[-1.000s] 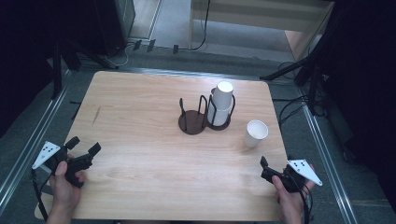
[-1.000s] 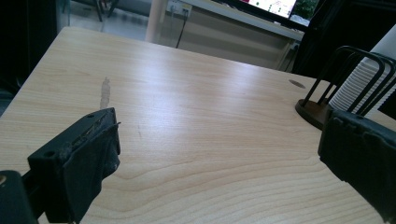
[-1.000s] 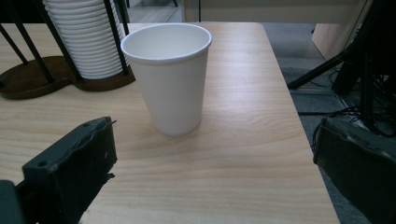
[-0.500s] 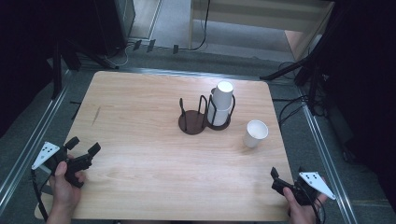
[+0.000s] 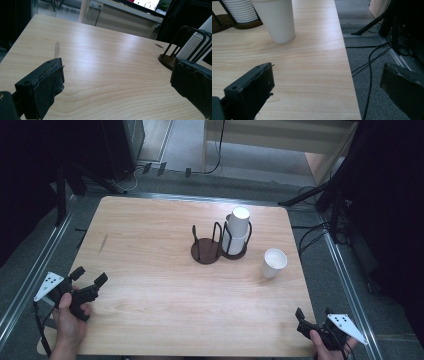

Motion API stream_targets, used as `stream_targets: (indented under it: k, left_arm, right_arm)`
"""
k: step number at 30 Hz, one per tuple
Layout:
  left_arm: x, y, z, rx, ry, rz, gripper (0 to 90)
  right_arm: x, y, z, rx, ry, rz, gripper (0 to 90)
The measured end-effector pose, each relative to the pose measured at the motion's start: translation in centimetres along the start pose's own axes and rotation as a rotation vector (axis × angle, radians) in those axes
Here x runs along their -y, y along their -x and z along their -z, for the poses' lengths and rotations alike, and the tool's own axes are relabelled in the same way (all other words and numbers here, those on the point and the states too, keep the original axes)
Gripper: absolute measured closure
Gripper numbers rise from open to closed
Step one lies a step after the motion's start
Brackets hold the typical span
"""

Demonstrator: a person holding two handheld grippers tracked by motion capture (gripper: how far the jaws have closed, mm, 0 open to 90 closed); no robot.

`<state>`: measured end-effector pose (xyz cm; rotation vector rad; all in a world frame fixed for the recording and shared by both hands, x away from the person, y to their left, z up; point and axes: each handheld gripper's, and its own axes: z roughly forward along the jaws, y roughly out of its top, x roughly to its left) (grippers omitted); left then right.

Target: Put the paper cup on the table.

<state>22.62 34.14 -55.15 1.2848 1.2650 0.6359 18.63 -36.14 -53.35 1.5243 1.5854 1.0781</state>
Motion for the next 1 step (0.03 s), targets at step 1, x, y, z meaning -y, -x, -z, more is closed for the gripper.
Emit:
stream_targets:
  k: [1]
  left_arm:
    - [0.0, 0.0, -0.01, 0.0, 0.0, 0.0, 0.0]
  right_arm:
    - [0.0, 0.0, 0.0, 0.0, 0.0, 0.0, 0.0]
